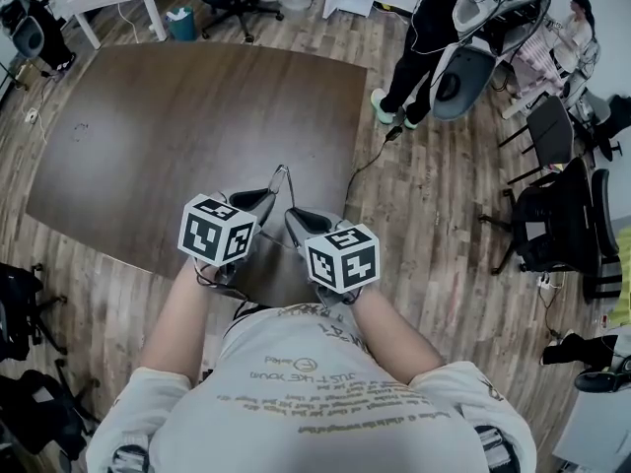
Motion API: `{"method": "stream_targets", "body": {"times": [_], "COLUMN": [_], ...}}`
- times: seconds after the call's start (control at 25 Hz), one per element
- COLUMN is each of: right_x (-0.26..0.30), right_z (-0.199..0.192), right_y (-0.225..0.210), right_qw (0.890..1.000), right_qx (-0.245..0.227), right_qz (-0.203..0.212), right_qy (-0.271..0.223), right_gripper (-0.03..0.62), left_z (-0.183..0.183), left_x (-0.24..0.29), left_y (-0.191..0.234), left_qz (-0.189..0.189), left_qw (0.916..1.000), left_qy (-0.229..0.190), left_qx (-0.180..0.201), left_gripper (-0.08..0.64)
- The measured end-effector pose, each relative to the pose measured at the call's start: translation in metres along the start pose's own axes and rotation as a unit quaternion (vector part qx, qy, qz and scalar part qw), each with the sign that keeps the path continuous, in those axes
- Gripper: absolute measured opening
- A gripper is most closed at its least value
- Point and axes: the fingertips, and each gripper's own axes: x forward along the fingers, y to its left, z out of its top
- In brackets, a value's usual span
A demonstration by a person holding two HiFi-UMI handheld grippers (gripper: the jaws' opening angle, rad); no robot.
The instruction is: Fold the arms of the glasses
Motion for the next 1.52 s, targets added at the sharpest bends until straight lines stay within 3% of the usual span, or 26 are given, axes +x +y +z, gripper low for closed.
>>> {"method": "stream_targets", "body": {"times": [0.48,1.12,1.52], "right_x": [0.008,0.012,0.011], "right_z": [-0.001,0.006,0.01], "right_y": [0.001,0.012,0.015], "right_qw": [1.0,0.998,0.998], "right_qx": [0.014,0.026,0.016], "right_qz": [0.011,0.052,0.056], "right_qy": [0.003,-0.013,-0.025], "right_gripper": [0.032,0.032,0.038], "left_z": [0.005,0.009,0.015], "left_x": [0.006,0.002,0.002], "left_y": [-0.005,-0.009,-0.014], "left_qz": [-0.011,-0.033,-0.053], "left_qw": [0.9999,0.9993,0.9983], "left_qy": [-0.001,-0.013,-0.02], "left_qx": [0.011,-0.01,-0.014], "left_gripper": [0.035,0.035,0.035]}}
